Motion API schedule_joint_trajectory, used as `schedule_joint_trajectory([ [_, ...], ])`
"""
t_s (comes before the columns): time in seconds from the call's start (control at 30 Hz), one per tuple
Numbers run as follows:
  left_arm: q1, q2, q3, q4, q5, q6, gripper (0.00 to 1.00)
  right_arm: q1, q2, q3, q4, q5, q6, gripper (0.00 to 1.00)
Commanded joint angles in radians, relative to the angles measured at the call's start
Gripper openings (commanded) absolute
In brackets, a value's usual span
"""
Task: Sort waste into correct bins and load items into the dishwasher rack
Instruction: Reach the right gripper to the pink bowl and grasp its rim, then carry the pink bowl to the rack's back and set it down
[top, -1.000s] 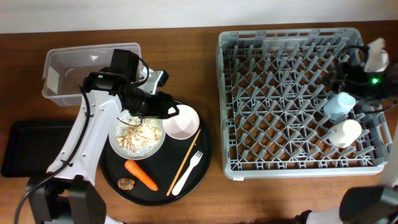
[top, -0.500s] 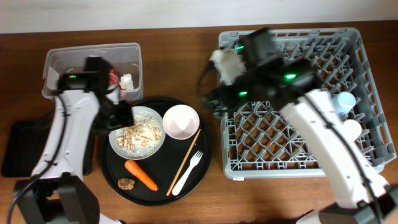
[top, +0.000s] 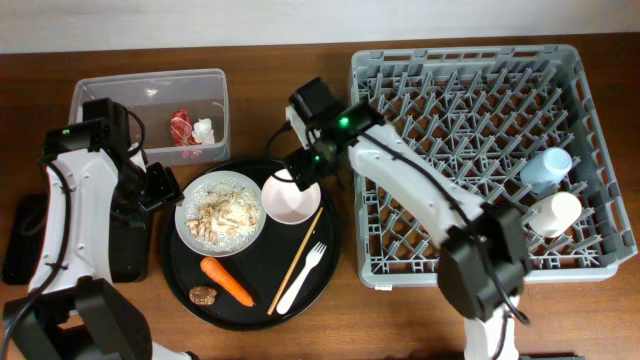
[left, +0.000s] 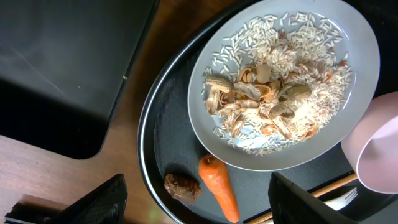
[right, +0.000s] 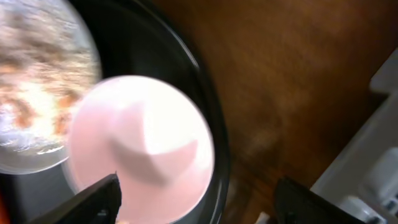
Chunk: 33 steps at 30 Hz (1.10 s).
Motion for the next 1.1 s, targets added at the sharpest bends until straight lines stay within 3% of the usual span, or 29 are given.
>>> schedule_joint_trajectory([
  [0.0,0.002,-0.027,0.005,0.003,0.000,-0.014,0.72,0.006,0.063,0.008,0.004,0.049,0.047,0.67],
  [0.27,0.002,-0.027,0.005,0.010,0.000,-0.013,0.72,0.006,0.113,-0.001,-0.018,0.040,0.047,0.19],
  [0.63,0.002,-0.027,0.005,0.009,0.000,-0.013,0.72,0.007,0.114,-0.035,-0.026,0.011,0.047,0.18],
  [0.73,0.002,-0.027,0.005,0.009,0.000,-0.013,0.72,0.007,0.114,-0.036,-0.019,0.011,0.047,0.10],
  [1.07,0.002,-0.027,0.005,0.010,0.000,-0.013,0.72,0.006,0.109,-0.033,-0.023,-0.015,0.047,0.04],
])
